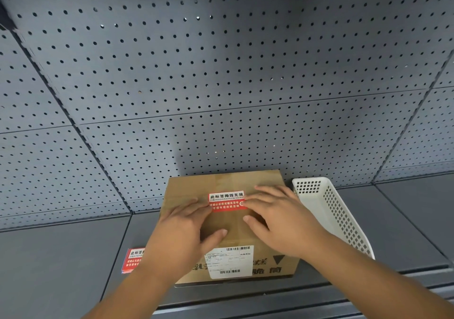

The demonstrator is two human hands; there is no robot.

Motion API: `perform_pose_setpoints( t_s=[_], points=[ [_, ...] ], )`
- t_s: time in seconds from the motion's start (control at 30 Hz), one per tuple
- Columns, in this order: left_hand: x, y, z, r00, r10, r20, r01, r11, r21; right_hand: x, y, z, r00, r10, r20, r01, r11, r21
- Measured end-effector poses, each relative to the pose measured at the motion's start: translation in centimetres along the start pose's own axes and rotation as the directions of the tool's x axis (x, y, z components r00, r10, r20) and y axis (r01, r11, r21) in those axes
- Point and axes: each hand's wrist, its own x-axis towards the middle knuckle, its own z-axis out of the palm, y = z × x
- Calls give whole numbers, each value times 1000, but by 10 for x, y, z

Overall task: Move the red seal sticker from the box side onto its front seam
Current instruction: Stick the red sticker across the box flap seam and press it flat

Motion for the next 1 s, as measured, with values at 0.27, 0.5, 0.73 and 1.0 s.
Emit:
perform_pose_setpoints(
  t_s=[0.27, 0.5, 0.73, 1.0],
  points=[
    [11, -4, -4, 986, 100, 135, -104, 994, 21, 15, -8, -1, 984, 23, 179, -32, 998, 50],
    [9, -7, 0, 994, 95, 60, -96, 995, 11, 11, -1, 6, 995, 44, 92, -46, 999, 19],
    [5, -9, 6, 995, 77, -58, -73, 996, 60, 8, -3, 8, 999, 29, -17, -29, 1000, 9],
    [-3, -8, 13, 987, 45, -152, -44, 999, 14, 3, -1, 14, 988, -28, -154, 19, 998, -55]
  ],
)
